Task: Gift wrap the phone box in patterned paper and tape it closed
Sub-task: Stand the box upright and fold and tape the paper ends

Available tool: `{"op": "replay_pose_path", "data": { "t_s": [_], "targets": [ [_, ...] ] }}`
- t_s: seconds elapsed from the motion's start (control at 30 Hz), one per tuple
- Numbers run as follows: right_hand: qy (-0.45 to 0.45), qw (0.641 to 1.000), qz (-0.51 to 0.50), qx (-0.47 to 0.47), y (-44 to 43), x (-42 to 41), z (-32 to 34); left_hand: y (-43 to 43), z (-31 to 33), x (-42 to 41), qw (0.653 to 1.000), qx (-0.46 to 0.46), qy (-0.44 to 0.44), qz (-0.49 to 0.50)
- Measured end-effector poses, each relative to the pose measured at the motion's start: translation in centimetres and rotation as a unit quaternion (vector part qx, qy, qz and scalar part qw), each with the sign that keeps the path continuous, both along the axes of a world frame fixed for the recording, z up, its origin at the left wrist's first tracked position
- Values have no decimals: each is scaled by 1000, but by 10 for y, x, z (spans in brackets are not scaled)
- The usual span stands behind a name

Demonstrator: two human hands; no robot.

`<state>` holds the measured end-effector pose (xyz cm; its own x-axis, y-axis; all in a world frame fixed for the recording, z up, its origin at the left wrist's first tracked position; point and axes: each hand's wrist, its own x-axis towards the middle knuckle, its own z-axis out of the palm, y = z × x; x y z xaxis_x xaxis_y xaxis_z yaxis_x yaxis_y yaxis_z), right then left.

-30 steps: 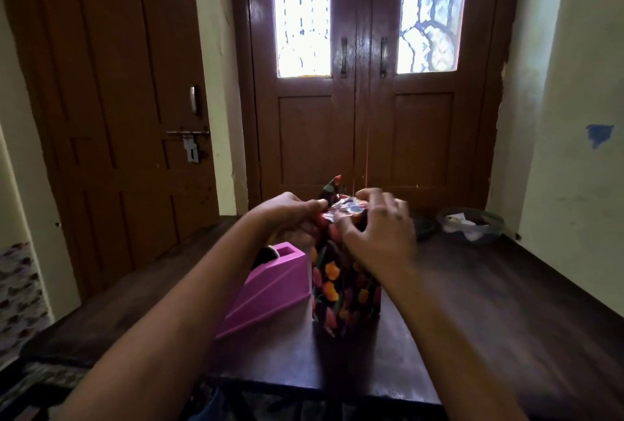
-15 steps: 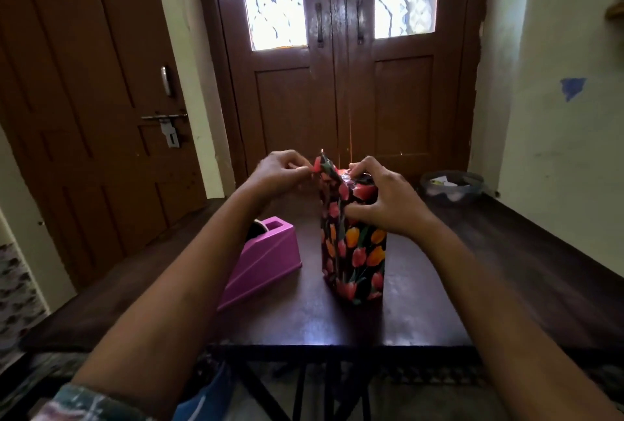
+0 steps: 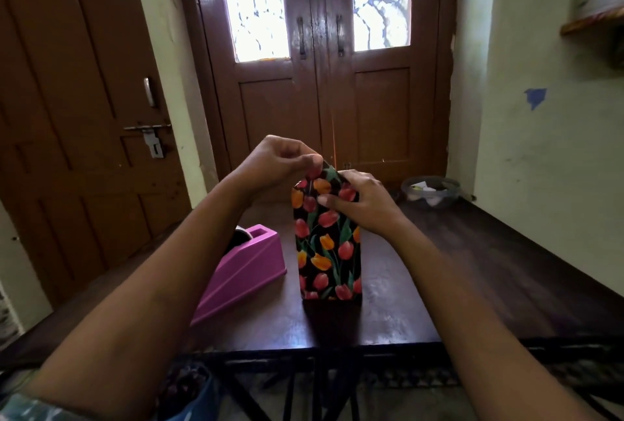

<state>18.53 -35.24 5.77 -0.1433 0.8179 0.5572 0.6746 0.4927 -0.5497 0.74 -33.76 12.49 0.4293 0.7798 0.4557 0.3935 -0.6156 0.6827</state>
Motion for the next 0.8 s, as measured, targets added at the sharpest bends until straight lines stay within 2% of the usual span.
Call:
{"op": "replay_pose_path", "data": {
  "t_s": [0.1,0.17,0.27,0.37,0.43,0.53,0.6,0.67,0.73,0.8],
  "targets": [
    [3,1000,12,23,3,-3,-5,2,0,6,998,44,-10,47],
    [3,999,22,29,5,-3,-6,3,-2,12,988,114,19,102],
    [-5,999,34,30,6,-3,-6,6,-10,21,948,241,72,194],
    [3,998,17,60,12,-2,-11,7,-18,25,924,290,80,235],
    [16,997,11,79,13,-1,-15,10,-19,23,940,256,60,217],
    [50,996,26,75,15,2,-12,15,-16,18,979,146,-12,144],
    [93,993,41,61,15,4,-7,13,-14,13,989,89,-73,94],
    [126,988,45,72,17,5,-5,13,-15,9,992,66,-80,67],
    [113,990,26,81,21,3,-11,14,-19,5,996,52,-55,50],
    [54,995,-21,82,27,1,-17,14,-22,2,997,37,-56,27]
  ]
}}
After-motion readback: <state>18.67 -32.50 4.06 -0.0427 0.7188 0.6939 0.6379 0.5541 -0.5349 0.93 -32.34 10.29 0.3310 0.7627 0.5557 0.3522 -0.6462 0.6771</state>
